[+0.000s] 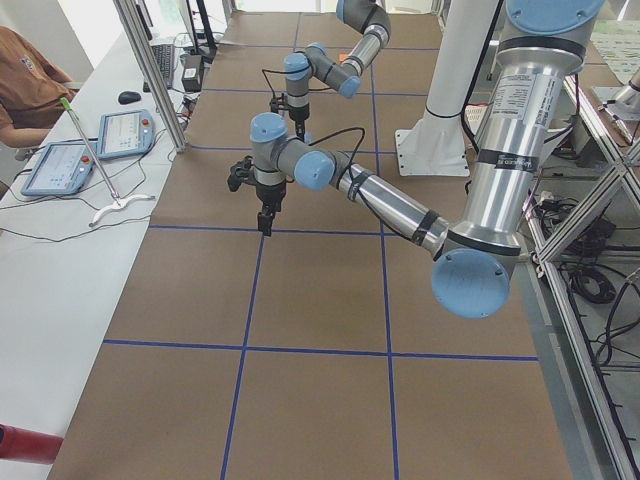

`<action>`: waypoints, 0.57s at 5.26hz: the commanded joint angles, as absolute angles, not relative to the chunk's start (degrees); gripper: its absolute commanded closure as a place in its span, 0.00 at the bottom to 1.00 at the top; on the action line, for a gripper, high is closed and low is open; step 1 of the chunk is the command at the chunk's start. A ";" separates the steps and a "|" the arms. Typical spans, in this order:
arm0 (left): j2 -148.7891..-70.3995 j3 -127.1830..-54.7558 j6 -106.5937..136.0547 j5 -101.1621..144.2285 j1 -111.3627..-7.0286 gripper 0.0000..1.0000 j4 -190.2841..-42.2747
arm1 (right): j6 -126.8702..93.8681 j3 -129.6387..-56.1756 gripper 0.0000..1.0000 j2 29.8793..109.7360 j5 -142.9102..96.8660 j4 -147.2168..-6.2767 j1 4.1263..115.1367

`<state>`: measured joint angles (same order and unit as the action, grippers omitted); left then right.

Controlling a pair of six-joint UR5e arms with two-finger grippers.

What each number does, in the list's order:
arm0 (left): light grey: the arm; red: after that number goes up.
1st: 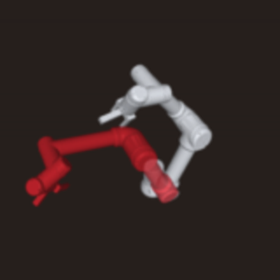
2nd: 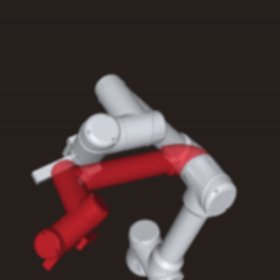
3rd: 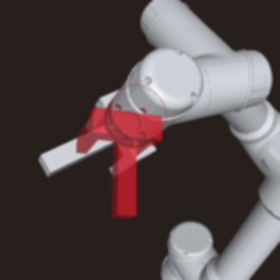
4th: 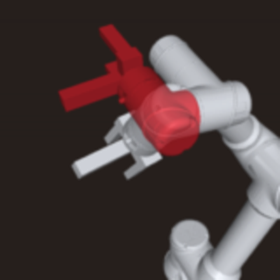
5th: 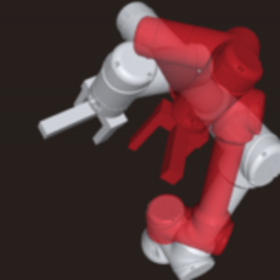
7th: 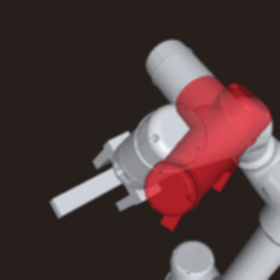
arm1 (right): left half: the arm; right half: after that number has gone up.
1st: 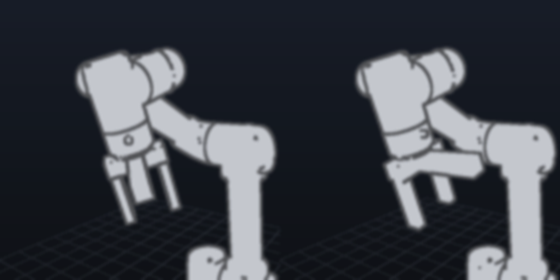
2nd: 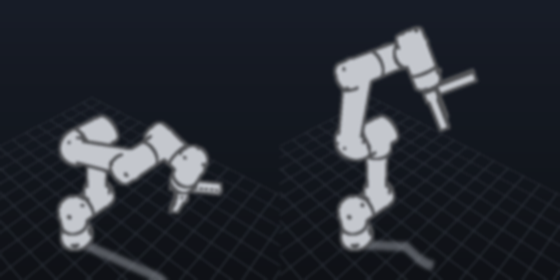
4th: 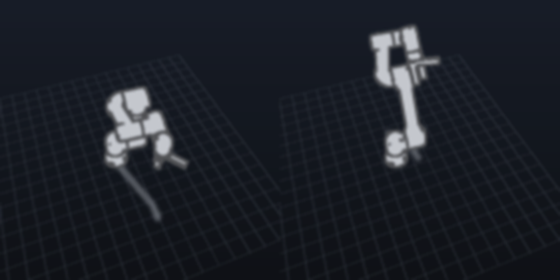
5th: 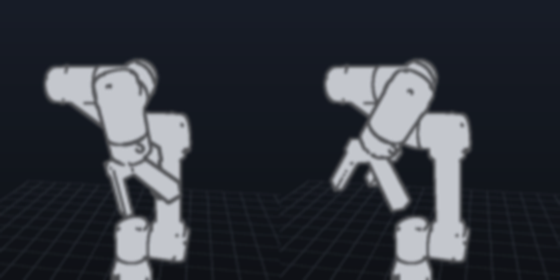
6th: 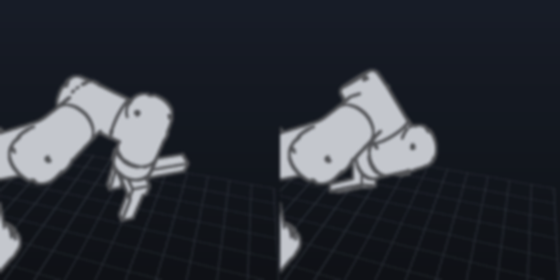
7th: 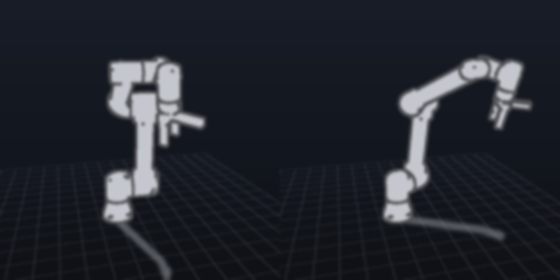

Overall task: Place blue block between orange and purple blocks
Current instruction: 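Lower the right gripper onto the light blue cube and grasp it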

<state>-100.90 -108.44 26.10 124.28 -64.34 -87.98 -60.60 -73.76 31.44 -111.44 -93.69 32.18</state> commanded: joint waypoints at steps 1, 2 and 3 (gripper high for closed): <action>-100.90 -108.72 26.10 124.28 -64.42 0.00 -87.98 | -59.95 -90.24 1.00 31.90 -112.84 -113.94 33.91; -100.81 -108.89 26.10 124.36 -64.42 0.00 -87.98 | -59.42 -102.01 1.00 35.30 -114.24 -125.22 36.80; -100.72 -108.98 26.19 124.37 -64.42 0.00 -87.89 | -55.50 -114.22 1.00 43.16 -114.43 -130.90 39.61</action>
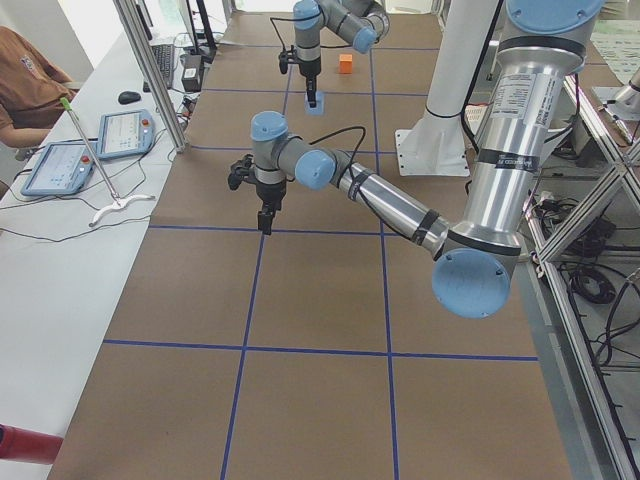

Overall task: Place blue block between orange and purple blocks
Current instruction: 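Carry the light blue cube toward the gap between purple and orange cubes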

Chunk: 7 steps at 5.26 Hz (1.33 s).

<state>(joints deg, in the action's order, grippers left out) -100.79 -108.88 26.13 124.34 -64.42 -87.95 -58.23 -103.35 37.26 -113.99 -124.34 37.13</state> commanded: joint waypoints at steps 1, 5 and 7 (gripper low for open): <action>-100.72 -109.25 26.19 124.37 -64.42 0.00 -87.98 | -49.63 -119.48 1.00 48.64 -116.35 -133.04 42.42; -100.72 -109.60 26.46 124.28 -64.42 0.00 -87.89 | -38.49 -139.27 1.00 79.28 -116.19 -125.30 44.82; -100.72 -109.51 26.54 124.36 -64.42 0.00 -87.89 | -38.76 -139.06 1.00 99.30 -116.19 -101.12 44.82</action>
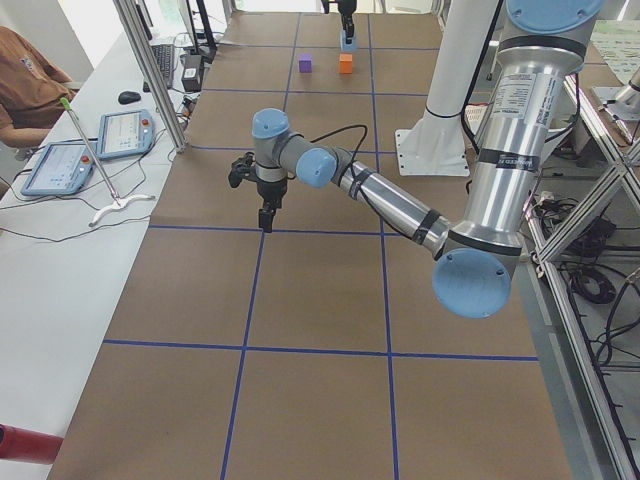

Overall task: Place blue block between orange and purple blocks
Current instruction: 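Carry the light blue cube toward the gap between purple and orange cubes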

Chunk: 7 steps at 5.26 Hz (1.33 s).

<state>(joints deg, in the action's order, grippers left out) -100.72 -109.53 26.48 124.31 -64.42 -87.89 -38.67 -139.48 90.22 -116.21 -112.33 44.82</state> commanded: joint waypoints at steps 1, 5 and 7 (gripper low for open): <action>-100.72 -109.51 26.54 124.37 -64.42 0.00 -87.89 | -38.93 -135.91 1.00 107.06 -116.19 -87.76 45.78; -100.81 -109.78 26.89 124.28 -64.42 0.00 -87.89 | -29.90 -112.60 1.00 100.85 -128.14 -74.38 64.41; -100.81 -109.69 26.98 124.36 -64.42 0.00 -87.89 | -29.79 -110.15 1.00 93.89 -128.32 -80.07 63.99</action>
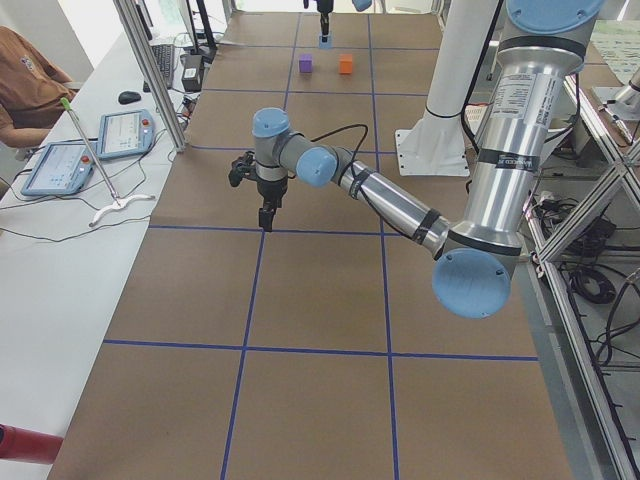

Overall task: Place blue block between orange and purple blocks
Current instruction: 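Lower the light blue cube between the purple and orange cubes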

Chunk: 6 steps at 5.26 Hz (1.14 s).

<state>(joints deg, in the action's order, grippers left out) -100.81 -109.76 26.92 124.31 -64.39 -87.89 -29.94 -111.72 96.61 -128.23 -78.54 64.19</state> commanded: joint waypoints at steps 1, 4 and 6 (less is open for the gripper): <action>-100.81 -109.69 26.90 124.28 -64.34 0.00 -87.98 | -29.79 -107.43 1.00 91.61 -127.89 -80.07 63.03; -100.81 -109.77 26.98 124.28 -64.42 0.00 -87.98 | -28.92 -105.65 1.00 92.10 -127.09 -79.98 60.82; -100.81 -109.78 26.98 124.28 -64.34 0.00 -87.98 | -28.92 -104.34 1.00 92.20 -126.91 -79.98 60.21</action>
